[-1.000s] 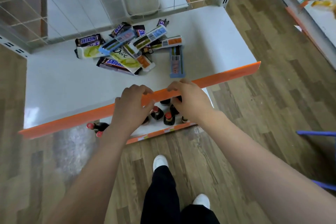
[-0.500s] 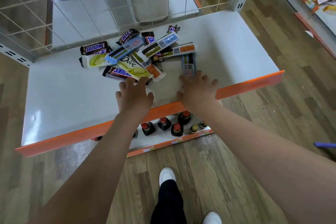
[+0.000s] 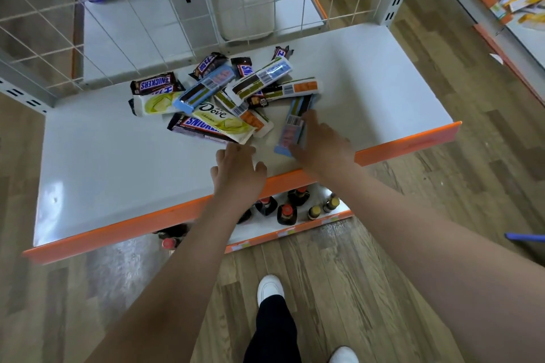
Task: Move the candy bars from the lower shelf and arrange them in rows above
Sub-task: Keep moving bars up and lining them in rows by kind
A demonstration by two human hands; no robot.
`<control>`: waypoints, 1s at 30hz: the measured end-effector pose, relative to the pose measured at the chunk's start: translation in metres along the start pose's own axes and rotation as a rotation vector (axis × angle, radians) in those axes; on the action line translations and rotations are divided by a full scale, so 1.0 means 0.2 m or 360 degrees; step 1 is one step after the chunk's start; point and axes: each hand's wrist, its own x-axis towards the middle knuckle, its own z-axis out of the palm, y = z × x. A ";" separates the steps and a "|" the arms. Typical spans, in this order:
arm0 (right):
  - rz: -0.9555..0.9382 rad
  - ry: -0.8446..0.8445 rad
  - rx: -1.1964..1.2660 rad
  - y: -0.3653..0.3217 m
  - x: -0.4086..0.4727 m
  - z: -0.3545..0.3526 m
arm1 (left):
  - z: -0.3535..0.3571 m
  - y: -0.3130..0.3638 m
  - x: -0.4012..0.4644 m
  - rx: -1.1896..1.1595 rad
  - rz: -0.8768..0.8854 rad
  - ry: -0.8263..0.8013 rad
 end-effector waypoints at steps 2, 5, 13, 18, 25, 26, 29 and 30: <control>-0.0114 0.0027 -0.0143 -0.02 -0.01 0.03 | 0.03 0.00 -0.02 0.0013 0.0092 -0.0004; -0.0217 0.0000 -0.0444 -0.04 0.00 0.05 | 0.01 -0.01 -0.02 -0.0109 0.0073 0.0231; 0.0038 0.0015 0.0049 -0.03 -0.01 0.01 | -0.09 -0.05 0.09 -0.1014 -0.0196 -0.0067; 0.0125 -0.0086 0.0977 0.00 -0.02 -0.05 | -0.10 -0.01 0.08 -0.1272 -0.0318 -0.0042; 0.0042 -0.0244 0.0699 0.02 -0.01 -0.02 | -0.06 -0.02 0.03 -0.0992 -0.0119 -0.0144; 0.0023 -0.0234 0.0608 0.03 -0.01 -0.02 | -0.05 -0.01 0.01 -0.0919 -0.0071 -0.0214; -0.0022 -0.0135 0.0364 0.04 -0.01 -0.03 | -0.02 0.00 -0.05 -0.0851 0.0073 -0.0425; -0.0077 -0.0092 0.0236 0.05 0.00 -0.03 | -0.02 0.00 -0.05 -0.0814 0.0132 -0.0395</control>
